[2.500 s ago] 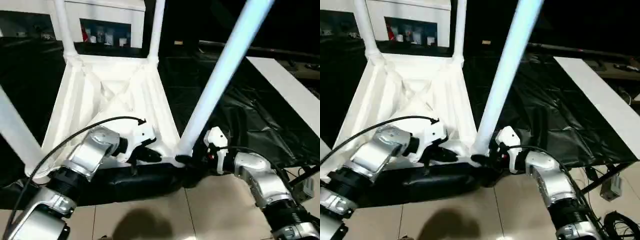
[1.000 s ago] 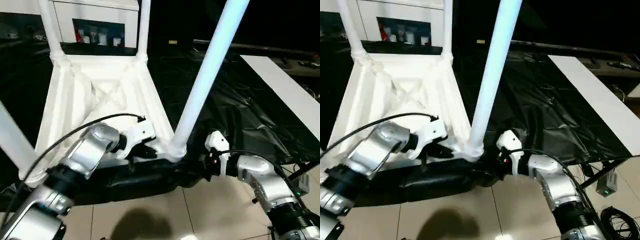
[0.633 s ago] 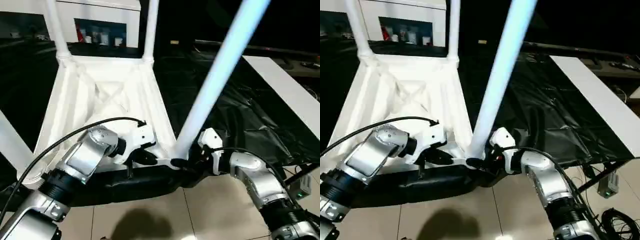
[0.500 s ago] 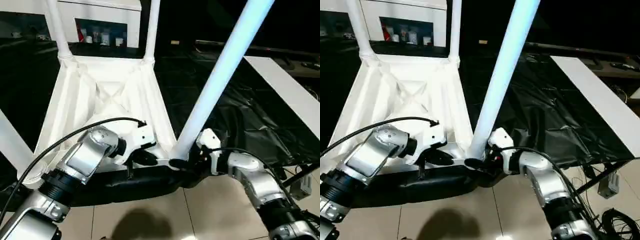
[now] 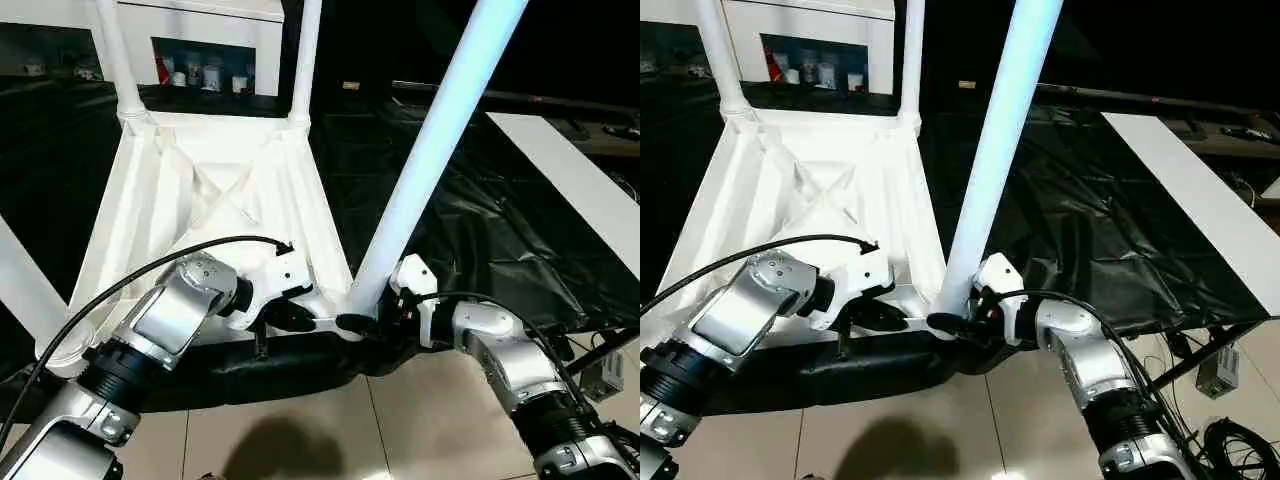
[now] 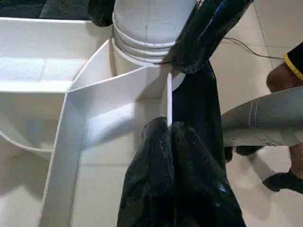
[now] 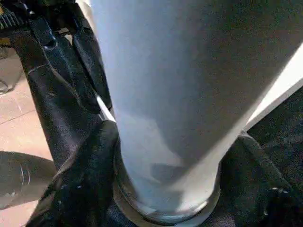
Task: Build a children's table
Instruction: Rotate leg to tighten
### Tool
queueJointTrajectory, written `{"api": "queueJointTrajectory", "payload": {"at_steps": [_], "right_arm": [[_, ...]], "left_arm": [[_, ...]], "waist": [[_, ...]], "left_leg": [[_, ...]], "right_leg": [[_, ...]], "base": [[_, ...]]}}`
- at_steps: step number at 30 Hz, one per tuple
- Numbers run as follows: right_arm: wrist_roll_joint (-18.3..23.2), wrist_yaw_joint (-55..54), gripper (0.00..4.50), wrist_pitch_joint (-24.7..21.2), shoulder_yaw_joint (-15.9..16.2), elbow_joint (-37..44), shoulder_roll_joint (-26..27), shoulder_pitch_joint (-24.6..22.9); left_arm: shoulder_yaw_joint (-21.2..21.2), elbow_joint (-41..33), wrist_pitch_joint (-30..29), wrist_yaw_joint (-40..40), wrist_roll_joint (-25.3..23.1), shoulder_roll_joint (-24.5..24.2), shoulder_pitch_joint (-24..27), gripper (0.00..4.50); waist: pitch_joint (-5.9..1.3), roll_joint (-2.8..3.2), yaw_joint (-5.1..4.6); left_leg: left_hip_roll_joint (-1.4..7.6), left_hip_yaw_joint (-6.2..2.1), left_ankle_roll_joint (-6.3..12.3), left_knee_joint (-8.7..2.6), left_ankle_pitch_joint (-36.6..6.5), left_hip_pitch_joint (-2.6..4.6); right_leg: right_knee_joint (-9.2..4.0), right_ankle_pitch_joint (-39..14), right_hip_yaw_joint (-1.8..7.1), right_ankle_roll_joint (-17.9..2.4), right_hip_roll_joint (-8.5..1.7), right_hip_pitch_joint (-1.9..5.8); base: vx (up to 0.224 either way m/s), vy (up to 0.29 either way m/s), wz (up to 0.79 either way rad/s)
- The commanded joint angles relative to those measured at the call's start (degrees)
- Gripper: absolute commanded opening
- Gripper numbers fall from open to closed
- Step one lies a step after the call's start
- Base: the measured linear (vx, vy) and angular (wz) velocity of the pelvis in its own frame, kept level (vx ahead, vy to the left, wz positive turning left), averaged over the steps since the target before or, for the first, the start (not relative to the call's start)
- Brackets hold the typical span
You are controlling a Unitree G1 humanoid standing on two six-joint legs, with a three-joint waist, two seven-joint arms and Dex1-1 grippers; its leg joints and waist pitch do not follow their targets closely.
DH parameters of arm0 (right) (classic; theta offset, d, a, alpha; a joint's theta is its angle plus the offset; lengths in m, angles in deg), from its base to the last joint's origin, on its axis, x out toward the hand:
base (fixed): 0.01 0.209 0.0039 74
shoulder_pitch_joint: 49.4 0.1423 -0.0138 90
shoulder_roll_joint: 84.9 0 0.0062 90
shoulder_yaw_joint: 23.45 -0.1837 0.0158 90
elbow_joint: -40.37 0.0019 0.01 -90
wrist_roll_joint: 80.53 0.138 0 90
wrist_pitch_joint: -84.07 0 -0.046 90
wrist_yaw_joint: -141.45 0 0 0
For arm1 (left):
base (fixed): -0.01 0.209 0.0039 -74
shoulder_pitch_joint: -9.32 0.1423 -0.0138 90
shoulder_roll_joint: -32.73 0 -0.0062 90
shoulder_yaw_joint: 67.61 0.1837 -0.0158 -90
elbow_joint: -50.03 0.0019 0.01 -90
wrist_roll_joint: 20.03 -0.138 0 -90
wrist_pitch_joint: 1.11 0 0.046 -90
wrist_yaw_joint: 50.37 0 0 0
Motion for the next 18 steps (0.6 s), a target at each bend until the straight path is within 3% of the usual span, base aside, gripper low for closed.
{"api": "queueJointTrajectory", "payload": {"at_steps": [1, 5, 10, 12, 13, 15, 18], "right_arm": [[0.21, -0.91, 2.65, -0.07, -1.1, -0.85, -0.49, 0.16], [-0.3, -4.66, 2.65, -0.08, -2.33, -2.61, 0.54, 0.5], [-2.4, -24.1, 2.64, 0.34, -7.38, -10.76, 6.33, 3.12], [-2.38, -30.33, 2.64, -0.4, -8.81, -12.47, 8.69, 4.37], [-2.55, -34.01, 2.64, -0.75, -9.53, -13.64, 9.84, 5.33], [-1.84, -40.5, 2.64, -1.19, -11.59, -16.53, 12.02, 7.52], [-1.83, -43.67, 2.64, -0.06, -12.61, -19.19, 13.93, 9.64]], "left_arm": [[3.07, 0.83, -1.17, -0.14, 0.1, 1.24, 1.94, 0.0], [1.53, 3.0, -1.01, 3.16, 0.6, 4.29, 1.53, 0.0], [-2.8, 15.04, 1.02, 17.28, 0.35, 15.99, -2.32, 0.0], [-3.81, 19.2, 1.98, 21.92, -0.19, 19.11, -4.12, 0.0], [-4.29, 21.13, 2.67, 24.24, -0.57, 20.31, -5.06, 0.0], [-5.2, 24.72, 4.07, 27.89, -1.13, 22.31, -6.7, 0.0], [-5.8, 28.91, 6.08, 31.14, -2.55, 23.73, -8.41, 0.0]], "waist": [[-2.85, 0.52, -0.26], [-2.61, 0.59, -0.17], [-2.47, 0.63, -0.64], [-2.73, 0.45, -1.07], [-2.66, 0.72, -1.16], [-2.77, 0.45, -1.35], [-2.8, 0.77, -1.62]], "left_leg": [[1.54, 0.16, 1.47, -3.41, -6.1, 0.25], [1.55, 0.15, 0.76, -3.55, -8.74, 0.39], [1.43, -0.27, -1.83, -3.84, -14.78, 0.49], [1.31, -0.37, -1.86, -3.76, -14.92, 0.3], [1.27, -0.41, -1.86, -3.77, -14.93, 0.31], [1.17, -0.39, -1.61, -3.7, -14.88, 0.18], [1.16, -0.47, -1.44, -3.73, -15.65, 0.14]], "right_leg": [[-3.19, -3.64, 2.76, -12.2, -3.43, 2.43], [-3.7, -7.59, 2.75, -11.64, -3.46, 2.18], [-5.02, -19.03, 2.67, -8.05, -3.68, 1.54], [-5.08, -18.83, 2.67, -7.15, -3.6, 1.55], [-5.08, -18.7, 2.71, -7.06, -3.61, 1.42], [-5.18, -19.23, 2.63, -6.49, -3.6, 1.52], [-5.37, -19.51, 2.57, -5.83, -3.53, 1.32]], "base": [[0.0, 0.0, 0.0], [0.0, 0.0, 0.0], [0.0, 0.0, 0.0], [0.0, 0.0, 0.0], [0.0, 0.0, 0.0], [0.0, 0.0, 0.0], [0.0, 0.0, 0.0]]}}
